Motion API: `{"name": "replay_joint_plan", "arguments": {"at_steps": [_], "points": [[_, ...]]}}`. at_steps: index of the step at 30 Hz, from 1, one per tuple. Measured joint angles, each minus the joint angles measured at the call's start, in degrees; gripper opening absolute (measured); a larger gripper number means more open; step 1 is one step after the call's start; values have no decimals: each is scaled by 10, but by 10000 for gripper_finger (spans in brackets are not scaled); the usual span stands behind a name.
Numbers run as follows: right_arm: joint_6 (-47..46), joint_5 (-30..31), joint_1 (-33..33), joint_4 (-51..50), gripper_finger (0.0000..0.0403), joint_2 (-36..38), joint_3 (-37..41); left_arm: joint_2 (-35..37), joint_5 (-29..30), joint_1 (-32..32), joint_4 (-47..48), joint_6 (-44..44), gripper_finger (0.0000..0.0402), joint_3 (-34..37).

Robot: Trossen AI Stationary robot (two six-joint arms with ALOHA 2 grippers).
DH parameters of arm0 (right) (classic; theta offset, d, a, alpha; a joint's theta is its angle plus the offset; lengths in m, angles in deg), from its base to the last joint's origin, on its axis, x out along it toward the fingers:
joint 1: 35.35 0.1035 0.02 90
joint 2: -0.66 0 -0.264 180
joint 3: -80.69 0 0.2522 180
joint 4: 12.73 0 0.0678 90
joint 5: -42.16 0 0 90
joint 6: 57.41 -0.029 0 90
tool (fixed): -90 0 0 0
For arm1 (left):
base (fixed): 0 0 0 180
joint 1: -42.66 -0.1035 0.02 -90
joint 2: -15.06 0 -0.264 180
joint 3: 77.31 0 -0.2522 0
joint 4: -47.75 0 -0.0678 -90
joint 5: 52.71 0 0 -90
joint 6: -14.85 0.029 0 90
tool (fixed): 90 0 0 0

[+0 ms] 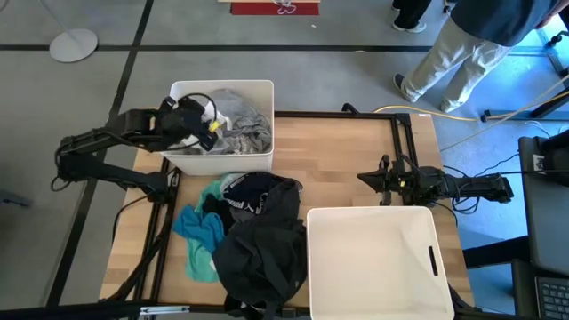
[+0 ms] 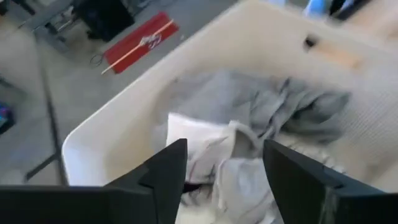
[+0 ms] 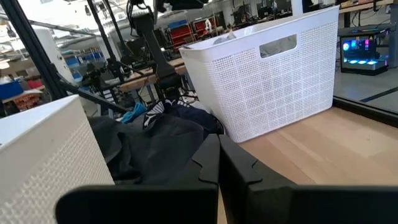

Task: Sort clothes
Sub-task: Put the dark blue boxer into the bottom right laundry bin

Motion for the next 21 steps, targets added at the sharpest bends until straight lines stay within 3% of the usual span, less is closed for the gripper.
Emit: {"name": "replay_joint_plan", "arguments": {"at_steps": [8, 13, 21], "points": [[1, 0, 0, 20, 3, 0, 0, 40, -17, 133, -17, -74, 197, 29], [38, 4, 0, 35, 3, 0, -14, 63, 54, 242, -42, -116, 197, 80], [63, 21, 0, -7, 3, -27, -113, 87, 176, 375, -105, -199, 196, 199]]}}
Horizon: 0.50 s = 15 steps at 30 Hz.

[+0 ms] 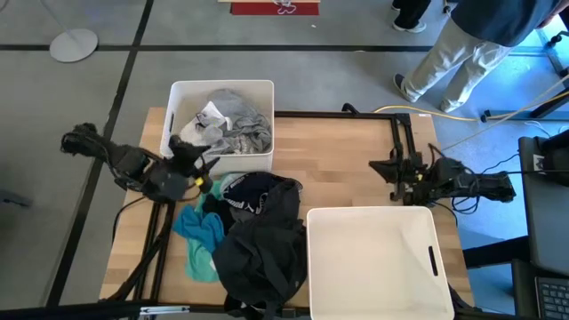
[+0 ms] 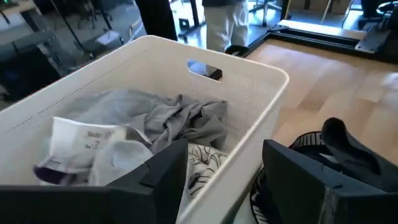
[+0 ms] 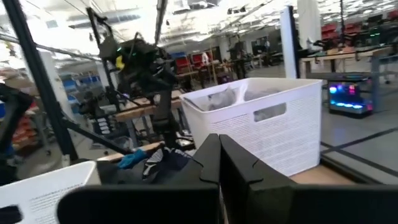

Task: Sort clothes
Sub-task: Put the dark blue boxer into the bottom right laundry bin

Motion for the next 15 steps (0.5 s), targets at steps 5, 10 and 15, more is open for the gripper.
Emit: {"name": "replay_joint_plan", "arguments": {"at_steps": [5, 10, 15], "points": [[29, 21, 0, -3, 3, -111, -74, 1, 29, 28, -9, -57, 196, 55], [81, 51, 0, -5, 3, -271, -176, 1, 46, 34, -9, -69, 196, 67], [156, 84, -7, -10, 3, -421, -301, 15, 51, 34, -9, -49, 196, 67]]}}
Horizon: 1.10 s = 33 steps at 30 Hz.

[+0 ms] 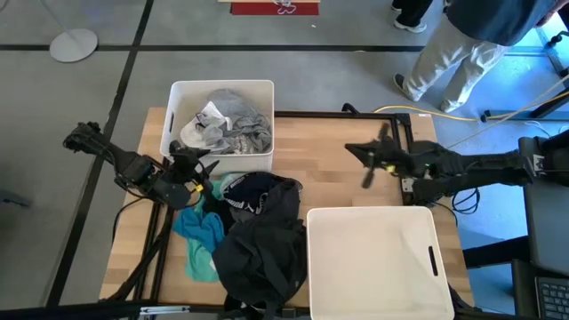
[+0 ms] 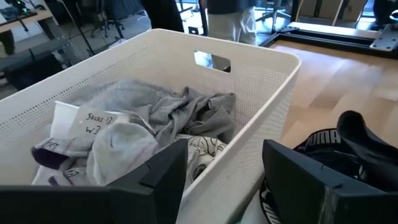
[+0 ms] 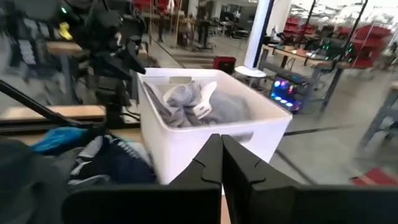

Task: Sort clothes
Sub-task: Put the dark blue boxer into the bottom right laundry bin

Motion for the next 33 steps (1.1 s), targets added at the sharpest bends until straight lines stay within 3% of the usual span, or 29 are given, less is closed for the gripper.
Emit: {"name": "replay_joint_plan", "arguments": {"at_steps": [8, 16, 25, 33], "points": [[21, -81, -56, -36, 3, -234, -190, 11, 3, 0, 2, 14, 196, 0], [35, -150, -68, -46, 14, -441, -351, 11, 2, 0, 1, 40, 196, 0], [35, -288, -47, -238, 137, -598, -513, 11, -19, 0, 2, 57, 196, 0], [39, -258, -30, -321, 233, -658, -543, 11, -22, 0, 17, 62, 196, 0]]}}
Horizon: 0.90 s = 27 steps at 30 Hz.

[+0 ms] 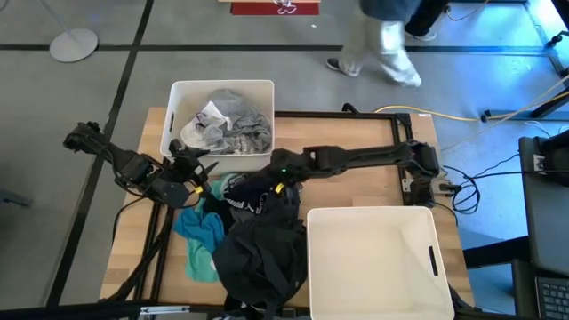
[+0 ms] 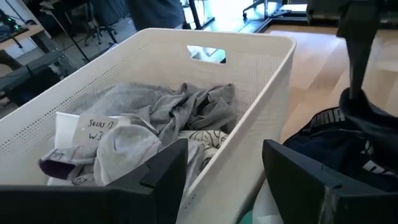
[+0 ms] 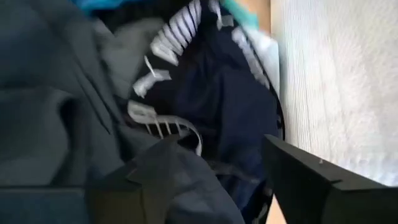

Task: Sort clothes
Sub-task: Put the dark blue boxer into the bottom right laundry bin

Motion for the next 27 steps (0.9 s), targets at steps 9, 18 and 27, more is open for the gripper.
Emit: {"name": "replay_joint_plan", "arguments": {"at_steps": [9, 18, 27], "points": [[-4, -20, 0, -47, 264, -24, 2, 0, -2, 0, -1, -4, 196, 24], [-2, -53, 0, -61, 264, -57, 2, 0, -2, 0, -4, -6, 196, 29], [6, -61, 0, -53, 264, -96, 1, 0, -2, 0, -4, -6, 196, 29]]}}
